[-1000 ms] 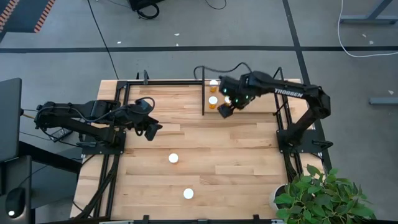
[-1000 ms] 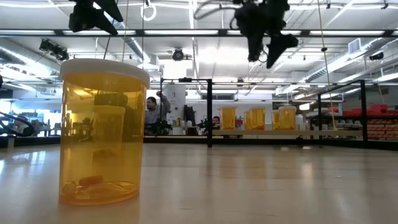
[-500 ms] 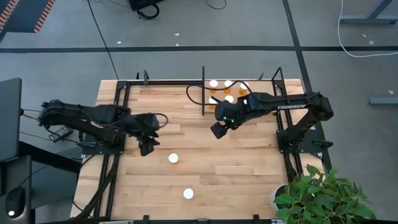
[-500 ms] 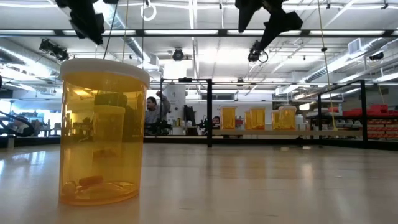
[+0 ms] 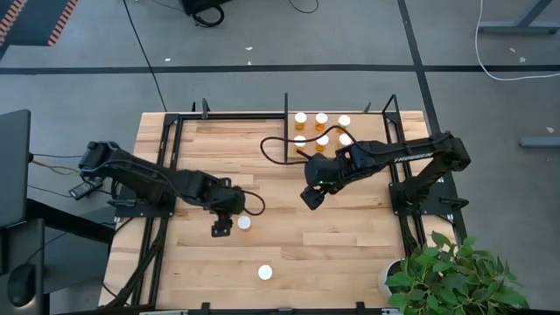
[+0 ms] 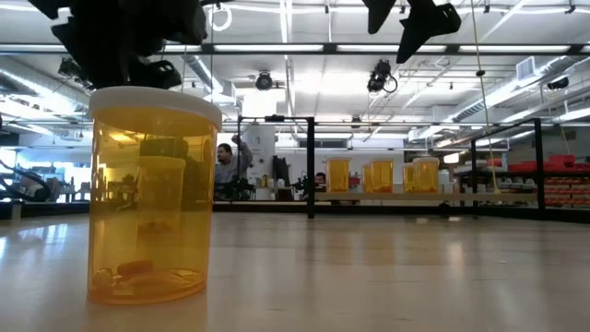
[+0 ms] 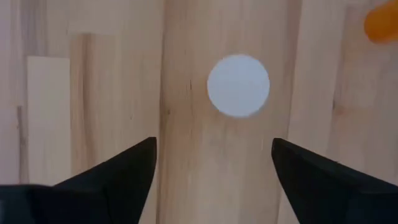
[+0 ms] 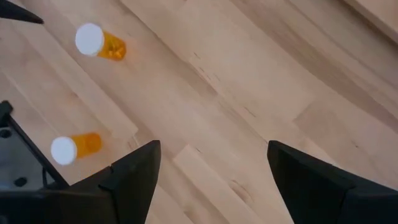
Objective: Pick and place medicine bottles onto shelf by color
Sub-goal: Put the orange pill bottle on the shelf
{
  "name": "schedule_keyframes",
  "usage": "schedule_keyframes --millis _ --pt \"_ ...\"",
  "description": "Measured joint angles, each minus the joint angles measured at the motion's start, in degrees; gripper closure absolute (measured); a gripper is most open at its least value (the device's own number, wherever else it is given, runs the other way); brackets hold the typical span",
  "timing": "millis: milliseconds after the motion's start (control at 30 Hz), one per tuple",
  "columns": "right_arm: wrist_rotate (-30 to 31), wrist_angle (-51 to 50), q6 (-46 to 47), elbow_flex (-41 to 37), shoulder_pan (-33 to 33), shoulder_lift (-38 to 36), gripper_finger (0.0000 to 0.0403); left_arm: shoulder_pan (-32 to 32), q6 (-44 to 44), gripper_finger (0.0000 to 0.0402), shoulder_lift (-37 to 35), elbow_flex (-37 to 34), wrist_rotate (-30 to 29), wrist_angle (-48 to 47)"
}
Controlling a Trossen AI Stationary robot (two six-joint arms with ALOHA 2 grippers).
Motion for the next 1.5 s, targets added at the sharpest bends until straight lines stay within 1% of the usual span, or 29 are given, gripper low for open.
schedule_keyframes --millis 200,400,567,667,800,1067,1200,1500 --pt "-0.1 -2.7 -1.1 0.0 0.9 0.0 0.0099 -1.1 -1.3 0.0062 1.8 0.0 0.1 7.2" --pt "-0.1 -5.5 -1.8 0.0 0.9 0.0 0.0099 -2.8 0.7 0.0058 3.5 0.0 0.5 8.5" --pt "0.1 -5.7 -1.7 0.0 0.9 0.0 0.0099 -3.6 2.4 0.0058 6.8 0.0 0.4 9.8" --pt "0.2 -5.8 -1.5 0.0 0.9 0.0 0.0099 -4.0 3.1 0.0058 9.4 0.0 -0.8 10.9" --pt "0.2 -6.1 -1.0 0.0 1.0 0.0 0.0099 -4.1 2.8 0.0058 11.8 0.0 -4.4 11.1" --pt "0.6 -6.1 -0.9 0.0 1.3 0.0 0.0099 -4.1 2.7 0.0059 14.0 0.0 -4.1 12.4" --pt "0.7 -6.1 -0.8 0.0 1.3 0.0 0.0099 -4.1 2.6 0.0079 14.1 0.0 -3.8 13.0" --pt "0.7 -6.1 -0.4 0.0 1.2 0.0 0.0099 -4.0 2.7 0.0164 14.1 0.0 -3.8 13.1"
